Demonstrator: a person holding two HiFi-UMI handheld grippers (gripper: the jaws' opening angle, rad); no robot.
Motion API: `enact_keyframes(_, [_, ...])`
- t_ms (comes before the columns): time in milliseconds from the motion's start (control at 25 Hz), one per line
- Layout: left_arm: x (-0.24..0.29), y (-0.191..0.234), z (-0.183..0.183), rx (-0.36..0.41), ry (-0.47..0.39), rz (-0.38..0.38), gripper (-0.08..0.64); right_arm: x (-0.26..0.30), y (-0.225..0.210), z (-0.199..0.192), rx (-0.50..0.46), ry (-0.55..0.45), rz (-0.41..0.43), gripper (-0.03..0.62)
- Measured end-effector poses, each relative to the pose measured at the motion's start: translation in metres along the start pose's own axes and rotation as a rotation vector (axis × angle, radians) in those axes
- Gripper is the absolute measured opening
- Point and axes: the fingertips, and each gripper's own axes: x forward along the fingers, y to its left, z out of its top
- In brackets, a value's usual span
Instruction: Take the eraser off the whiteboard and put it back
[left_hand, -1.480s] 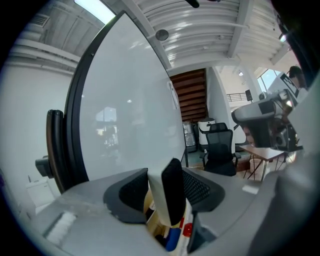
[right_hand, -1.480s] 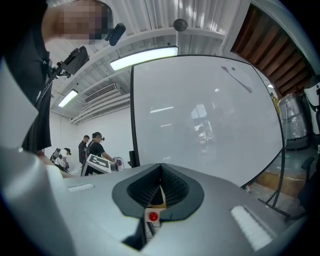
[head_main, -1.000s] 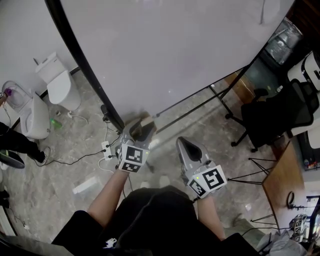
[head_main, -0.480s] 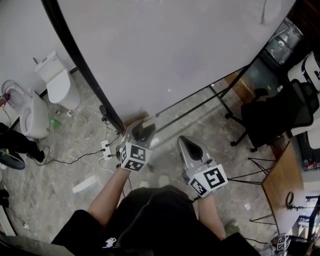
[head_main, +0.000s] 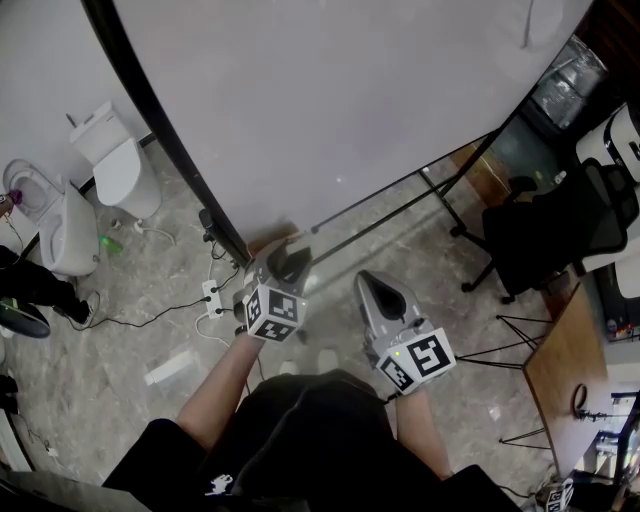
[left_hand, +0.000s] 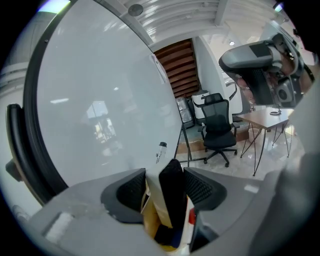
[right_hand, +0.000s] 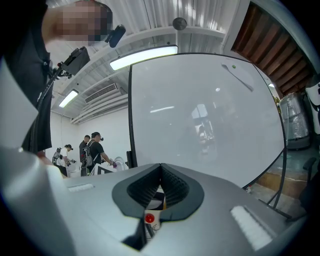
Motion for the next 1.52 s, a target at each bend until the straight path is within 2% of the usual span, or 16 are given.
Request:
enact_keyframes(240, [-0.001,0.001,0.001,-0.002,-0.009,0.0,0.275,0.0,0.001,0.001,-0.002,-0.004,0.001,0.009])
enact_keyframes(680, [-0.015,0.005,0.01,-0.019,-0.053,0.013,0.273,0.002,0.008,0.002,0.0,-0.009,0.013,0.009])
enact_keyframes(1240, [-0.074,0.03,0.041,-0.131,-0.209,0.077,0.128,0.018,0.031,0.002,-0.003,-0.01,0.087,0.009])
enact_keyframes(1520, [-0.106,0.045,0.054,-0.158,-0.263,0.115,0.085,0.028,0.046,0.006,-0.006,-0.013,0.133,0.009])
